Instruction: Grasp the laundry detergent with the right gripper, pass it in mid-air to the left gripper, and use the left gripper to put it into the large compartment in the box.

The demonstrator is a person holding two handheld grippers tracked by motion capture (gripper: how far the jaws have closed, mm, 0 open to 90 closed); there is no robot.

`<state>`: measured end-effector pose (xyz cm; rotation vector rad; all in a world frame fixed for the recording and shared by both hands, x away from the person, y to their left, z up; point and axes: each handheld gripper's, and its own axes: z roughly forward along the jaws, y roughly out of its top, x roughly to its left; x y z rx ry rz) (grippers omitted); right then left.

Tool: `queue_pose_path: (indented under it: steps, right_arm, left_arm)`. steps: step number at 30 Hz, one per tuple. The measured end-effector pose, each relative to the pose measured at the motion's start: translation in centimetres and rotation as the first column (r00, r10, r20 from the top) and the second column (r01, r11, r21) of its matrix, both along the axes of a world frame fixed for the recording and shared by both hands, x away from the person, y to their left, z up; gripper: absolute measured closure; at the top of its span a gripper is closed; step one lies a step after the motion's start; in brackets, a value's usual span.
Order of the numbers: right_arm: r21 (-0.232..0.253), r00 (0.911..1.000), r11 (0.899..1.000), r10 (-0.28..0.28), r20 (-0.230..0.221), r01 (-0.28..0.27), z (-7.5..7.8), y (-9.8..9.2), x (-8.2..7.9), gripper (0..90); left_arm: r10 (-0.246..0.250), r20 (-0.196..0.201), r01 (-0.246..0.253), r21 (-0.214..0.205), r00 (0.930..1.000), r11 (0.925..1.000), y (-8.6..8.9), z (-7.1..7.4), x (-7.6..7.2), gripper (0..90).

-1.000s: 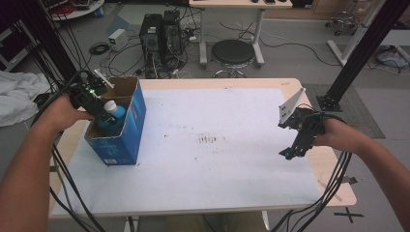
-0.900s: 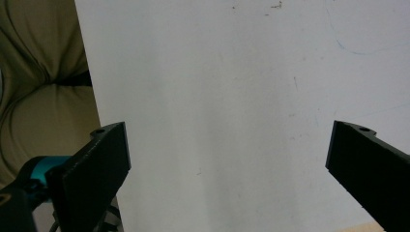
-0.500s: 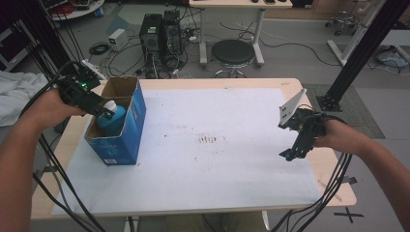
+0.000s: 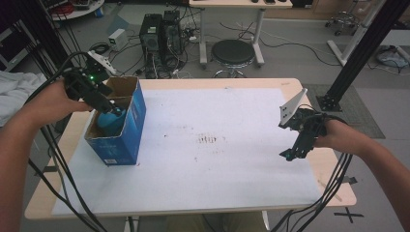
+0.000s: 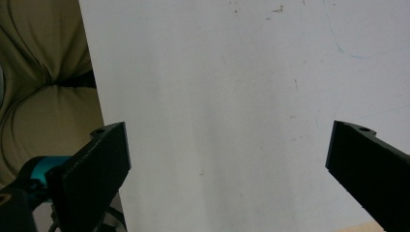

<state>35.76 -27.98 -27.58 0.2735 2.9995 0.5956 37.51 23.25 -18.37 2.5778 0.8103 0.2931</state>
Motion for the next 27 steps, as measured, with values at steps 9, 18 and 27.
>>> queue_pose_path:
  steps: [9,18,27]
  right_arm:
    - [0.002,1.0000,1.000,-0.003,0.003,0.003,0.1,-0.1,-0.1,1.0]
    - [0.015,0.9999,1.000,-0.003,0.010,0.003,0.3,0.1,-0.2,1.1]
    - [0.023,0.9999,1.000,-0.006,0.013,0.006,0.5,0.3,-0.2,1.1]
  left_arm:
    - [-0.066,-0.005,0.066,-0.003,0.9978,0.9978,-3.3,0.3,0.0,20.3]
    - [-0.206,-0.046,0.208,0.028,0.9774,0.9778,-8.5,-1.0,0.7,20.3]
    - [-0.299,-0.049,0.302,0.046,0.9529,0.9523,-12.6,-2.0,2.6,20.3]
